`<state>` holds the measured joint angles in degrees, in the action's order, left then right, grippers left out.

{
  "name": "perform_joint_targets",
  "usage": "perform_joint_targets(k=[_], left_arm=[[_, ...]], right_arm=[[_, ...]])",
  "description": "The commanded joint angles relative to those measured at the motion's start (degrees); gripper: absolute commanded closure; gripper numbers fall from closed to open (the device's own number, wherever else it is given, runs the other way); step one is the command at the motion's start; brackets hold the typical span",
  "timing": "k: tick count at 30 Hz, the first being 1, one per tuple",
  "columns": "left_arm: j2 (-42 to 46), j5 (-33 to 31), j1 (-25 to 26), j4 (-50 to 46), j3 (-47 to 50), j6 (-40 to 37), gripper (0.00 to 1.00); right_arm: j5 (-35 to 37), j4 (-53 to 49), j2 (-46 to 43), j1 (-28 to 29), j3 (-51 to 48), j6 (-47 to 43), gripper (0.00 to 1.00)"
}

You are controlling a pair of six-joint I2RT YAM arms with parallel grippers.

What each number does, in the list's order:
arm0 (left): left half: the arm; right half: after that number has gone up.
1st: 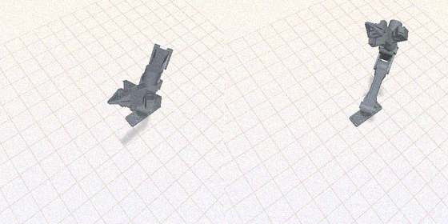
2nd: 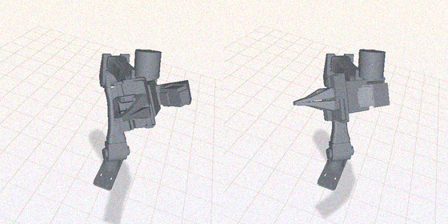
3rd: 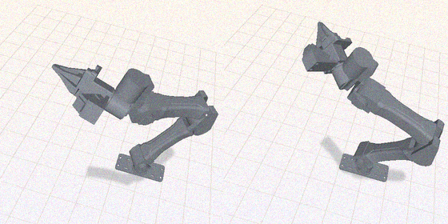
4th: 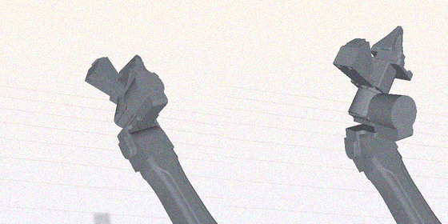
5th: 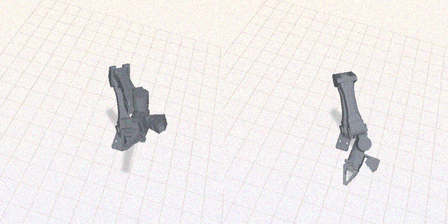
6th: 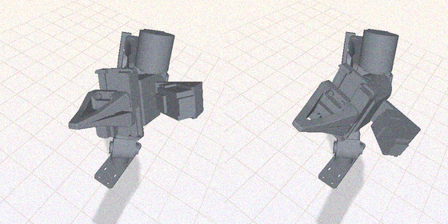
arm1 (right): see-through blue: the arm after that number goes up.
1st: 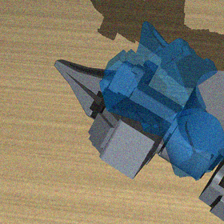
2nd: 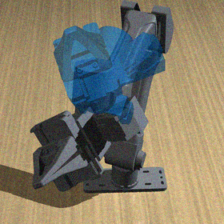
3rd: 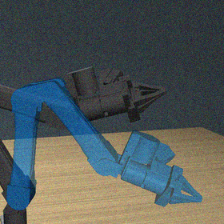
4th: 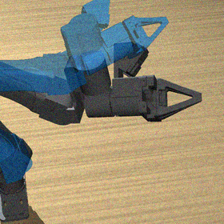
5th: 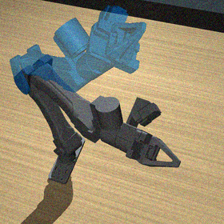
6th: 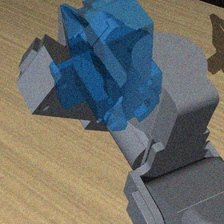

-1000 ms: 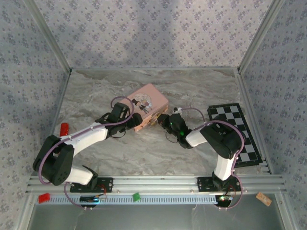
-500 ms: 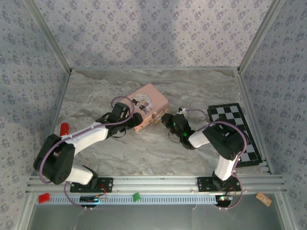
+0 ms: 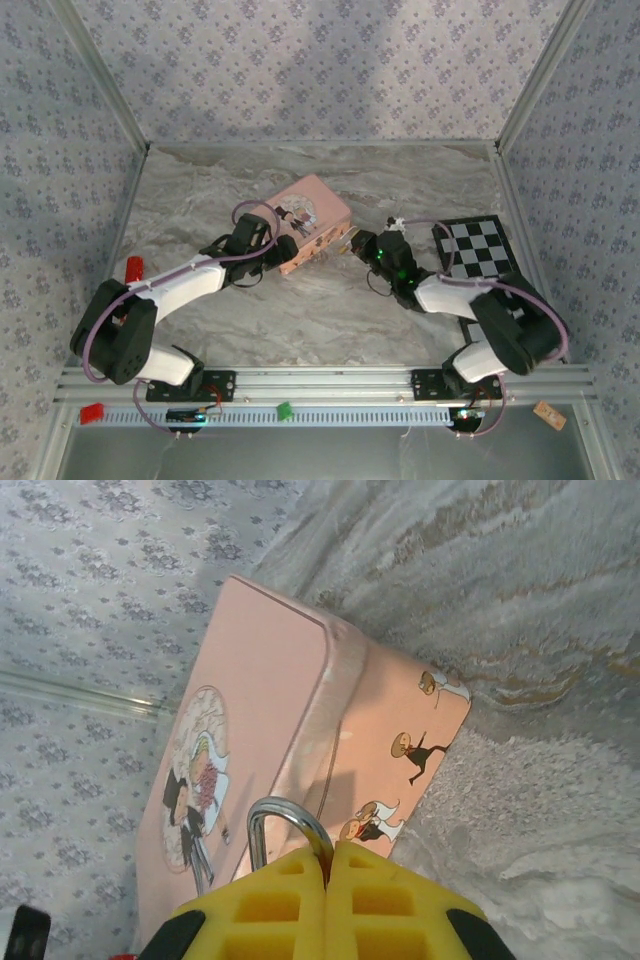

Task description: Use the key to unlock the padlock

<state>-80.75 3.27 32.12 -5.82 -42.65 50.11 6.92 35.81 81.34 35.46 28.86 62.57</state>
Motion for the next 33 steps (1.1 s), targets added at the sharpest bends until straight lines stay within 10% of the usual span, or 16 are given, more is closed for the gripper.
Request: perform_joint_targets(k=[1, 18, 33], left_arm=[[-1.8, -0.6, -1.2, -3.4, -1.0, -1.7, 0.18], [-3.6, 0.6, -8.3, -7.5, -4.8, -7.5, 0.18], [6.7, -1.5, -9.2, -9.7, -1.0, -10.8, 0.17]], right_arm=[[1.4, -13.9, -6.5, -0.6, -0.8, -9.0, 1.0], [-3.4, -53.8, -32.4, -6.9, 3.3, -27.6, 1.0], [-1.6, -70.0, -28.8, -9.4, 8.5, -32.5, 1.0]])
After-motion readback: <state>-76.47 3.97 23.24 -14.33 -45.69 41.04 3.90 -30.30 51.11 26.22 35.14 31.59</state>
